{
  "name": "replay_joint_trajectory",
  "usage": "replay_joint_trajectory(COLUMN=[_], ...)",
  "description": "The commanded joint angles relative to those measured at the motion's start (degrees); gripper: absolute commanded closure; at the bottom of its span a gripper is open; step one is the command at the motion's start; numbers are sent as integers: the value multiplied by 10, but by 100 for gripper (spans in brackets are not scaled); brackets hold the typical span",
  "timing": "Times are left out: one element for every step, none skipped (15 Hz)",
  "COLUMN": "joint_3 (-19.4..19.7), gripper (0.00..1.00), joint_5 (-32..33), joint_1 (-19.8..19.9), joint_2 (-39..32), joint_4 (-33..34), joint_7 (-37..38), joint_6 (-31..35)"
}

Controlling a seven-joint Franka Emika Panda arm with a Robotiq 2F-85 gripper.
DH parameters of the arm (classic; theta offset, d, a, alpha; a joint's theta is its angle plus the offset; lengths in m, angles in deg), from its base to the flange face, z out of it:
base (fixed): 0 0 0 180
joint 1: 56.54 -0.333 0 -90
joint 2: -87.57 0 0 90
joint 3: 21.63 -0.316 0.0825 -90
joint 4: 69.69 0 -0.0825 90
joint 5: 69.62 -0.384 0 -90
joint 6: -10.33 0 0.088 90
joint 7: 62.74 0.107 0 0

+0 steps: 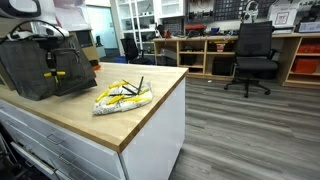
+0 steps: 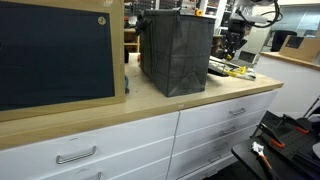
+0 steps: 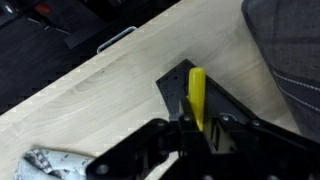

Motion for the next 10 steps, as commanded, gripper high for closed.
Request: replay_joint_trajectory(joint_3=[3,3,2,0,-4,-7,-11,-15,-20,-26], gripper=[96,96,96,96,96,96,96,96,96,96], joint_5=[5,11,18,25,31,37,41,47,51,58], joint_1=[5,5,3,1,-2,-4,-8,-12,-16,-21], joint_2=[-11,-15,-20,-24,-29,-36,-44,-51,-60,-68], joint_4=[42,51,61,71,82,94,106,117,129,140], joint_7=[-110,-137,-162,-186,-208,-230,-249,-269,-287,-303], joint_6=[-76,-90,-103,-115,-126,-138,-151,-164,-175,-188])
